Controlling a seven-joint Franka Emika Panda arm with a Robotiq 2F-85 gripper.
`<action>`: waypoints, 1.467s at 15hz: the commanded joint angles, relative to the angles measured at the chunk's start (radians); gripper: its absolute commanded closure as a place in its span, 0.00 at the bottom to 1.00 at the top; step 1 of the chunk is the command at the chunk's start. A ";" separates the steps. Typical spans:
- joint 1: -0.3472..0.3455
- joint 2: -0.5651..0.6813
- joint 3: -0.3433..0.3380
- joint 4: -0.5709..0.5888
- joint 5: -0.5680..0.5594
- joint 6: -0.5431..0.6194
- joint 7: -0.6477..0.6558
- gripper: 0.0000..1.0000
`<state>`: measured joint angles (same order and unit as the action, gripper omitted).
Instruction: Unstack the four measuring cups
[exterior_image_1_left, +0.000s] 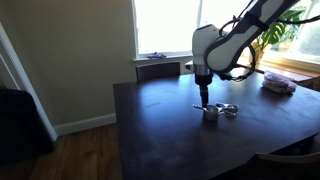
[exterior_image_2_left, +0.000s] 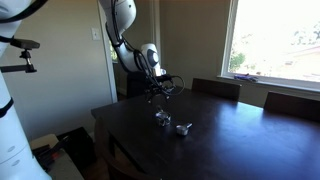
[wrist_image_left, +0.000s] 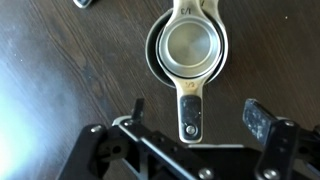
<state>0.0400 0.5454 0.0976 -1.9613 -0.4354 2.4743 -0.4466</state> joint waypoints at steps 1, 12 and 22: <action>0.004 0.042 0.013 0.050 0.031 -0.011 -0.048 0.00; -0.007 0.137 0.005 0.115 0.026 -0.025 -0.085 0.41; -0.011 0.070 -0.018 0.033 -0.005 0.032 -0.075 0.93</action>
<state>0.0334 0.6888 0.0913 -1.8531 -0.4265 2.4745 -0.5086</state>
